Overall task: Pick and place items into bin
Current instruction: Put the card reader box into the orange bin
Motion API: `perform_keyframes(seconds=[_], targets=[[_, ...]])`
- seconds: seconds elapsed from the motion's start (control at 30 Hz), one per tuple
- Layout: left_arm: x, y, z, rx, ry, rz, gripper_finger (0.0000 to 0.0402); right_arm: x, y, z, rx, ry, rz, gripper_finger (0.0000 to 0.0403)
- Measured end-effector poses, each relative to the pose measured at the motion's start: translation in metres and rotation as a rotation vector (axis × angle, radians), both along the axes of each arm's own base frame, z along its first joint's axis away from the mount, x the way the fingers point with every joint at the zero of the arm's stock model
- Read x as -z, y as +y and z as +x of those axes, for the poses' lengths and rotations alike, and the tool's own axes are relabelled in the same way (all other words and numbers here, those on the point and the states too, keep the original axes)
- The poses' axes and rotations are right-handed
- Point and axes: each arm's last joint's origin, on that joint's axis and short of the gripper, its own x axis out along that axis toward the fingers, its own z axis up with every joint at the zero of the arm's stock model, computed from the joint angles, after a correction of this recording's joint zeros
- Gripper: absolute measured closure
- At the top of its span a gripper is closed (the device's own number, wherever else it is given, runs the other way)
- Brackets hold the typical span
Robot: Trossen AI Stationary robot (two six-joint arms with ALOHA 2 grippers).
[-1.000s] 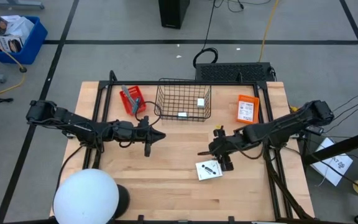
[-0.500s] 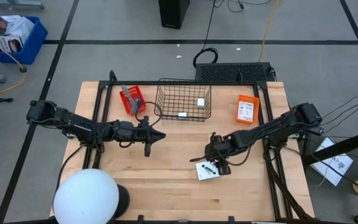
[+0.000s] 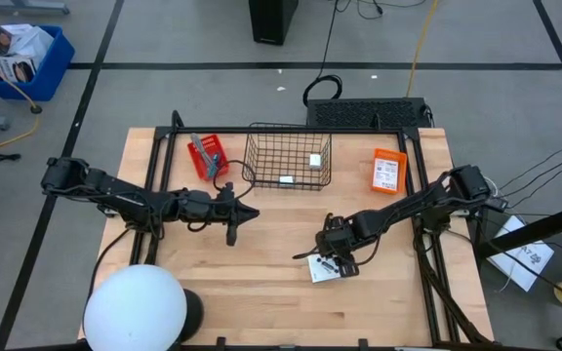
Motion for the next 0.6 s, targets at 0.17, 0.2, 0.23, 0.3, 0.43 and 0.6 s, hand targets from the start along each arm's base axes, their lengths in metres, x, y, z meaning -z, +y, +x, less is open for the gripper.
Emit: perform_keyframes(seconds=[0.17, 0.2, 0.23, 0.3, 0.43, 0.6], targets=[[0.0000, -0.0001, 0.0000, 0.000, 0.000, -0.002, 0.0371, 0.0078, 0.0002, 0.0005, -0.026, 0.028, -0.014, 0.0231], [0.0000, 0.0000, 0.0000, 0.000, -0.001, -0.002, 0.0371, 0.0083, 0.0002, 0.0005, -0.030, 0.028, -0.016, 0.0235], [0.0000, 0.0000, 0.0000, 0.000, -0.001, -0.002, 0.0371, 0.0087, 0.0001, 0.0007, -0.034, 0.026, -0.022, 0.0239], [0.0000, 0.0000, 0.0000, 0.000, -0.001, -0.002, 0.0371, 0.0101, -0.0004, 0.0014, -0.035, 0.019, -0.049, 0.0249], [-0.0001, 0.0000, 0.0000, 0.000, -0.001, -0.002, 0.0371, 0.0105, -0.0011, 0.0026, -0.026, 0.007, -0.059, 0.0280], [-0.0001, 0.0000, 0.0000, 0.000, -0.001, -0.002, 0.0371, 0.0118, -0.0016, 0.0021, -0.005, 0.007, -0.068, 0.0353]])
